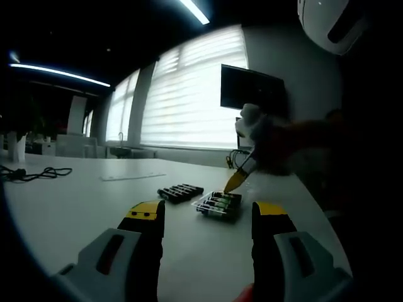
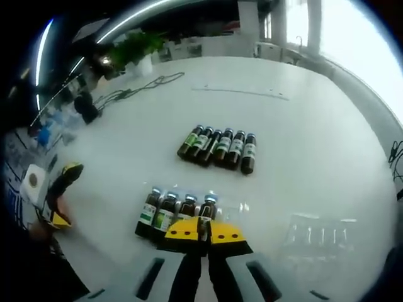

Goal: Grip medicine bottles put into box

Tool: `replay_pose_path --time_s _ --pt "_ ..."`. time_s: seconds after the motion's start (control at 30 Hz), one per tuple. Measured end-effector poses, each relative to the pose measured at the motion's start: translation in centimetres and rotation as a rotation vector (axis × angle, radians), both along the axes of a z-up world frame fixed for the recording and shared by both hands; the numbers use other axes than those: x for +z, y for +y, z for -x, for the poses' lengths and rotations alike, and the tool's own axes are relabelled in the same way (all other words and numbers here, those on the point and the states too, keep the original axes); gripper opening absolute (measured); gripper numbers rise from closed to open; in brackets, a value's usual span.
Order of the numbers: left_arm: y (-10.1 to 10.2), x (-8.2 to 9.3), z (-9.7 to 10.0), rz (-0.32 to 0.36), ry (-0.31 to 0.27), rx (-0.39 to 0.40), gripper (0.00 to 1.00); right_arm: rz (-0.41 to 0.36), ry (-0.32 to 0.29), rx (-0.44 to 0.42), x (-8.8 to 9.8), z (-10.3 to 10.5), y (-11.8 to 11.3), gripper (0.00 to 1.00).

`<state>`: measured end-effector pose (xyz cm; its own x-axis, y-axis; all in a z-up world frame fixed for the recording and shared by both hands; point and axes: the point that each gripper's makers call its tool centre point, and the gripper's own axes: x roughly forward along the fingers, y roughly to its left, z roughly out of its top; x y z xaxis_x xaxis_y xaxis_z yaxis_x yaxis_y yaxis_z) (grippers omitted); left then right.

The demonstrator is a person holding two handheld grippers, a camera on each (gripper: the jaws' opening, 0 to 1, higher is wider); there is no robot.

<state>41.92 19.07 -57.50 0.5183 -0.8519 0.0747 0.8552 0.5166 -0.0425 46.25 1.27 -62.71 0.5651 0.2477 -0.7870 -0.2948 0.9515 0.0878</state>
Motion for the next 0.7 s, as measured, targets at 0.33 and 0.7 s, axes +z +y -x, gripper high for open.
replay_pose_path --time_s 0.33,0.7 --pt "-0.02 0.03 0.03 0.001 0.000 -0.001 0.48 0.015 0.002 -0.005 -0.62 0.18 -0.16 0.06" --pt "-0.05 0.03 0.05 0.001 0.001 -0.002 0.48 0.006 0.006 -0.012 -0.82 0.30 -0.10 0.05"
